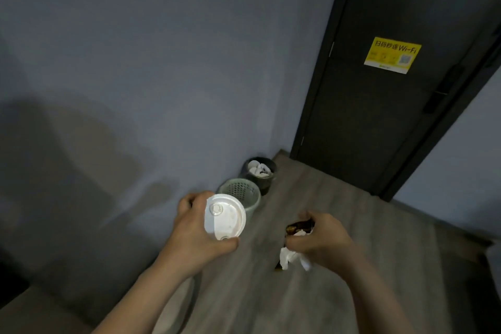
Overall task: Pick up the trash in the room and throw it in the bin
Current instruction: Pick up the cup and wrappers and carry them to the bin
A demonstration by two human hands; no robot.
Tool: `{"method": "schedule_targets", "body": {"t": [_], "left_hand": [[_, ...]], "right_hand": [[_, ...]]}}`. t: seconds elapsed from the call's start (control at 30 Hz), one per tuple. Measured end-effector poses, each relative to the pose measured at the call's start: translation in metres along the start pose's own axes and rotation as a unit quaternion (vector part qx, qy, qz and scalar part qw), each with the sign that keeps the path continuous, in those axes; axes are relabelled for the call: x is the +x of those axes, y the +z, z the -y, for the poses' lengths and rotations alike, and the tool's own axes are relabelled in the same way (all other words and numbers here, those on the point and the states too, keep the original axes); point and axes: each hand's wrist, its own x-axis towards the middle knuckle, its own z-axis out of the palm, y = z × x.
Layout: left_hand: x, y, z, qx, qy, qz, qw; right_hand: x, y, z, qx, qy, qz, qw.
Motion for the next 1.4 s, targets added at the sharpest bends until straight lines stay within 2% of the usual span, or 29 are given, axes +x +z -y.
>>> {"method": "schedule_targets", "body": {"t": [0.13,0.23,0.33,0.67,0.8,1.13,1.33,1.4], "left_hand": [[0.06,0.015,0.01,0.006,0.006,0.019,1.0],[0.108,0.033,0.01,0.004,-0.004,0.033,0.999],[0.162,0.058,0.007,0.005,-0.009,0.033,0.999],[0.358,0.138,-0.052,0.025,-0.009,0.025,0.999],[0.415,0.168,-0.059,0.028,-0.011,0.038,0.999],[0.587,0.236,-0.013,0.03,-0.047,0.083,0.995],[0.693,0.267,0.032,0.043,-0.099,0.106,0.989],[0.725,0.278,0.05,0.052,-0.113,0.126,0.984]], "right_hand": [[0.058,-0.01,0.004,-0.003,0.024,0.022,0.999],[0.11,-0.02,-0.001,-0.01,0.024,-0.01,1.0],[0.166,-0.038,-0.005,-0.015,0.03,-0.009,0.999],[0.351,-0.148,-0.016,-0.027,-0.006,-0.019,0.999],[0.408,-0.172,-0.024,-0.024,0.007,-0.02,0.999],[0.585,-0.199,-0.032,-0.03,0.05,0.02,0.998],[0.705,-0.202,-0.024,-0.06,0.087,0.077,0.991],[0.745,-0.197,-0.023,-0.064,0.09,0.074,0.991]]}}
